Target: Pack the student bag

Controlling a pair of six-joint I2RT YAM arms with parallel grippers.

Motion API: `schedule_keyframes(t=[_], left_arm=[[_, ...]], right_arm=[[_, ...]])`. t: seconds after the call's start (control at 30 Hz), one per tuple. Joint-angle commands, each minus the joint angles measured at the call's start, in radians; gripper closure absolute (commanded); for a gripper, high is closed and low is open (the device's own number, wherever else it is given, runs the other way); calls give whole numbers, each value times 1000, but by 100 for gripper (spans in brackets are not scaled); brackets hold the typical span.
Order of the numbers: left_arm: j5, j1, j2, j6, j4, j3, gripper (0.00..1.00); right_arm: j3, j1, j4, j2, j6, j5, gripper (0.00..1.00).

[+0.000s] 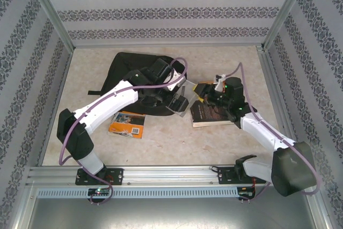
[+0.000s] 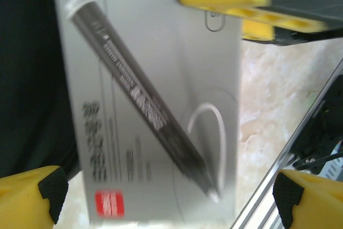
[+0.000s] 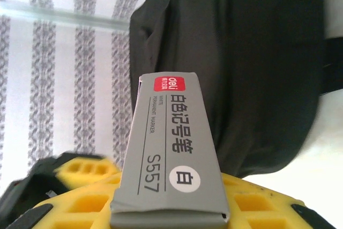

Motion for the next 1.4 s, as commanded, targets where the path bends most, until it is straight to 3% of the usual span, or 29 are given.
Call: schedule_keyframes(t=[0.0, 0.1, 0.23, 0.5, 0.6, 0.9, 1.07, 1.23, 1.37], left_arm=[[-9, -7, -8, 22, -59, 111, 0], [-39, 15, -1, 14, -91, 176, 0], [-179, 52, 88, -19, -145, 297, 0], [-487, 67, 559, -142, -354, 821, 0], [-547, 67, 644, -200, -319, 864, 0], [-528, 58, 752, -246, -303, 885, 8], [-519, 58, 717, -246, -280, 837, 25], [-479, 58, 683, -245, -259, 808, 52], [-442, 58, 668, -255, -255, 804, 56]], right_arm=[[-31, -82, 0, -48, -5, -4, 65], [-51, -162, -18, -75, -24, -24, 65], [-66, -249, -39, -93, -44, -54, 65], [-80, -349, -139, -164, -109, -41, 65], [-86, -360, -182, -194, -142, -14, 65], [-108, -373, -179, -194, -163, -17, 65], [-119, -373, -163, -190, -163, -29, 65], [-123, -372, -163, -199, -167, -29, 65], [-122, -371, -162, -199, -167, -40, 65]])
